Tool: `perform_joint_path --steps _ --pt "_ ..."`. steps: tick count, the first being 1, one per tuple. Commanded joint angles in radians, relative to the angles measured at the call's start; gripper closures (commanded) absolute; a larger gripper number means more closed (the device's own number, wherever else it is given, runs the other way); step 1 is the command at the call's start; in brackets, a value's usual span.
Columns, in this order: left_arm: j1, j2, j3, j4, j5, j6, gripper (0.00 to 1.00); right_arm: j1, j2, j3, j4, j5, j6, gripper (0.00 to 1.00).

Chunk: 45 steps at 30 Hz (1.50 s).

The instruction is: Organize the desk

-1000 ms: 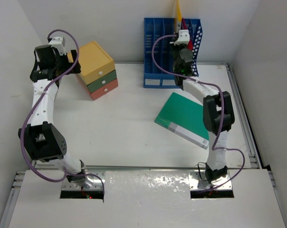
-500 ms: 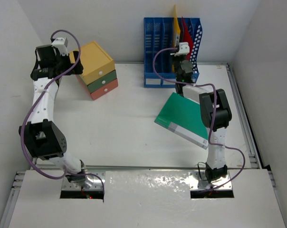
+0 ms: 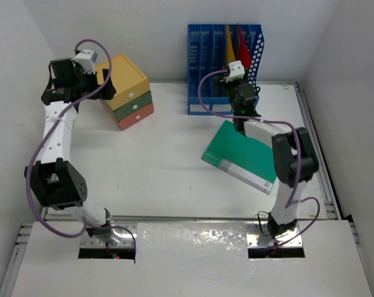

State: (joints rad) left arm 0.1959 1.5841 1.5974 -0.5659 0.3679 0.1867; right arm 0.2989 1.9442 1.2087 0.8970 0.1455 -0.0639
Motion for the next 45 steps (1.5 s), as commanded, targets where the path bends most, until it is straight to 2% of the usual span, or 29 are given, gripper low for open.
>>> perform_joint_path --steps 1,3,4,6,7,8,11,14,19,23,27,30,39,45 --pt "-0.099 -0.113 0.023 -0.023 0.039 0.082 0.0 0.032 -0.194 -0.023 -0.089 -0.043 -0.036 0.18" --pt "-0.185 -0.131 0.022 -0.055 0.049 0.124 0.01 0.037 -0.299 -0.024 -0.202 -0.078 -0.013 0.15" --pt "-0.222 -0.136 0.024 -0.096 0.071 0.131 0.0 0.04 -0.336 -0.023 -0.34 -0.086 -0.005 0.14" --pt "-0.301 -0.136 0.001 -0.123 0.133 0.129 0.0 0.04 -0.443 -0.027 -0.502 -0.074 0.03 0.11" --pt "-0.335 -0.133 -0.014 -0.121 0.137 0.125 0.01 0.042 -0.477 -0.037 -0.649 -0.055 0.045 0.07" --pt "-0.41 -0.13 -0.049 -0.117 0.122 0.117 0.01 0.042 -0.511 -0.075 -0.712 -0.031 0.058 0.04" --pt "-0.569 -0.081 -0.092 -0.103 0.074 0.103 0.02 0.042 -0.643 -0.214 -0.857 0.112 0.095 0.02" --pt "-0.676 0.026 -0.071 -0.106 0.086 0.077 0.05 0.04 -0.738 -0.334 -0.964 0.239 0.131 0.01" --pt "-0.771 0.281 0.041 -0.124 0.114 0.016 0.17 0.002 -0.763 -0.409 -1.185 0.333 0.197 0.01" --pt "-0.813 0.445 0.156 -0.127 0.135 -0.038 0.21 -0.07 -0.771 -0.52 -1.186 0.331 0.331 0.01" --pt "-0.839 0.598 0.242 -0.141 0.163 -0.075 0.23 -0.106 -0.781 -0.623 -1.078 0.341 0.415 0.01" --pt "-0.851 0.652 0.271 -0.131 0.192 -0.099 0.24 -0.127 -0.768 -0.679 -1.015 0.313 0.458 0.01" --pt "-0.854 0.702 0.228 -0.069 0.121 -0.139 0.27 -0.159 -0.702 -0.764 -0.926 0.25 0.547 0.01" --pt "-0.857 0.686 0.173 -0.065 0.186 -0.15 0.29 -0.159 -0.702 -0.778 -0.896 0.197 0.579 0.01"
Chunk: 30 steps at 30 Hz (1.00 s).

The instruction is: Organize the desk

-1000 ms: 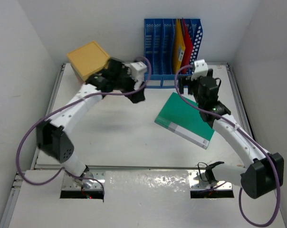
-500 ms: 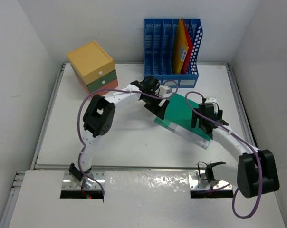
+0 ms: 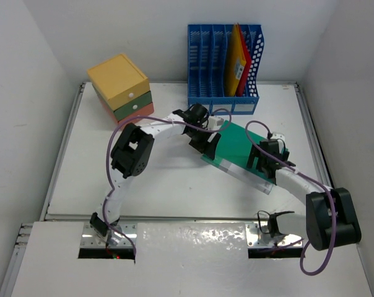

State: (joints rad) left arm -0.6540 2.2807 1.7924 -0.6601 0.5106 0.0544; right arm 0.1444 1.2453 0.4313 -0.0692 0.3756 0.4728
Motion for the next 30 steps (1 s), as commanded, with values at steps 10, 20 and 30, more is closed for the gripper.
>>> perform_joint_path --steps 10,20,30 --pt "-0.007 0.011 -0.088 0.036 0.112 -0.011 0.4 -0.003 0.034 -0.103 0.207 -0.087 0.104 0.01" --pt "-0.007 0.057 -0.01 -0.019 0.198 -0.021 1.0 -0.003 0.091 -0.126 0.295 -0.132 0.109 0.01" --pt "0.025 -0.056 -0.034 0.057 0.191 -0.044 1.0 -0.003 0.019 -0.125 0.321 -0.188 -0.014 0.01"
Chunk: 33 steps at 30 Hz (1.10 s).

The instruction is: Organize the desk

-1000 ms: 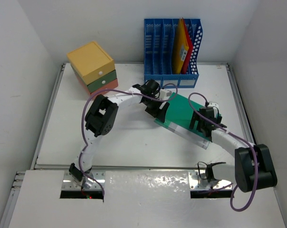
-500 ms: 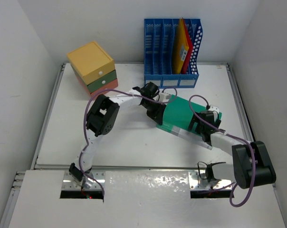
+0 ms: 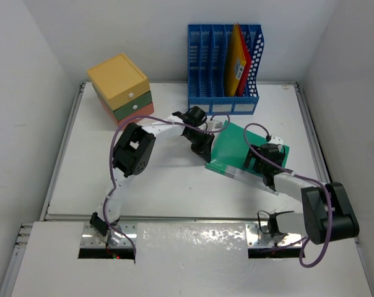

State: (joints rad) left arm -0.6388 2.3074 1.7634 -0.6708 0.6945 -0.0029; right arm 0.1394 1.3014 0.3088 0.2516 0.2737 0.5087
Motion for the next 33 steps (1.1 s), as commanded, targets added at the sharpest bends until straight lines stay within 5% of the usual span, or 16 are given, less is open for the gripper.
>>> perform_joint_path --steps 1,14,20,26,33 --pt "0.011 -0.094 -0.008 0.069 -0.003 0.012 1.0 0.003 -0.071 0.0 0.006 -0.129 -0.067 0.01" --pt "0.074 -0.158 0.042 0.048 -0.059 0.041 1.0 0.149 -0.465 -0.073 0.037 -0.216 -0.388 0.04" --pt "0.1 -0.181 0.059 0.039 -0.064 0.064 1.0 0.409 -0.375 -0.051 0.018 -0.145 -0.64 0.08" --pt "0.111 -0.181 0.071 0.022 -0.058 0.078 1.0 0.708 -0.245 -0.116 0.3 0.161 -0.893 0.07" --pt "0.119 -0.192 0.099 -0.013 -0.052 0.093 1.0 0.769 0.068 -0.022 0.442 0.475 -1.108 0.06"
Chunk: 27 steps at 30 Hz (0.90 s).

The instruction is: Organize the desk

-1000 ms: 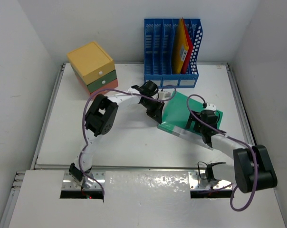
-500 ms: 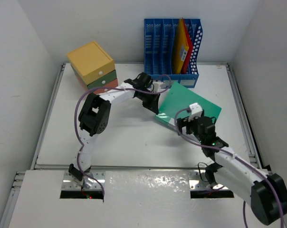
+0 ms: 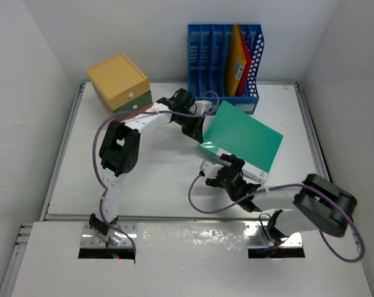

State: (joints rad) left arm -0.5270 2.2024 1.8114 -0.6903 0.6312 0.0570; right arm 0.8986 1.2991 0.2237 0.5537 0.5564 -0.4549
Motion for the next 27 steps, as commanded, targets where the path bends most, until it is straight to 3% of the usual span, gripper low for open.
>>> perform_joint_path --steps 1,7,12,13,16,19,22,23,24,25,27 --pt "0.009 -0.095 0.052 0.005 0.01 0.037 1.0 0.011 0.139 0.074 0.169 0.251 -0.178 0.06" --pt "0.007 -0.112 0.051 -0.009 0.007 0.049 1.0 0.013 0.354 0.112 0.348 0.339 -0.323 0.06" --pt "0.007 -0.11 0.048 -0.02 0.001 0.055 1.0 0.0 0.521 0.155 0.485 0.422 -0.432 0.18" --pt "0.007 -0.11 0.046 -0.02 0.001 0.056 1.0 -0.013 0.572 0.167 0.558 0.442 -0.467 0.25" --pt "0.007 -0.11 0.04 -0.025 -0.001 0.06 1.0 -0.042 0.638 0.187 0.713 0.52 -0.574 0.35" --pt "0.007 -0.112 0.035 -0.026 -0.005 0.064 1.0 -0.055 0.681 0.206 0.736 0.553 -0.619 0.5" --pt "0.007 -0.11 0.031 -0.032 -0.007 0.075 1.0 -0.055 0.675 0.209 0.703 0.563 -0.61 0.7" --pt "0.005 -0.11 0.029 -0.032 -0.008 0.079 1.0 -0.055 0.664 0.215 0.686 0.568 -0.598 0.88" --pt "0.005 -0.11 0.029 -0.037 -0.013 0.081 1.0 -0.053 0.66 0.218 0.675 0.582 -0.591 0.95" --pt "0.004 -0.11 0.029 -0.04 -0.018 0.086 1.0 -0.052 0.655 0.218 0.658 0.588 -0.588 1.0" --pt "0.004 -0.11 0.031 -0.054 -0.042 0.099 1.0 -0.047 0.631 0.212 0.644 0.605 -0.584 1.0"
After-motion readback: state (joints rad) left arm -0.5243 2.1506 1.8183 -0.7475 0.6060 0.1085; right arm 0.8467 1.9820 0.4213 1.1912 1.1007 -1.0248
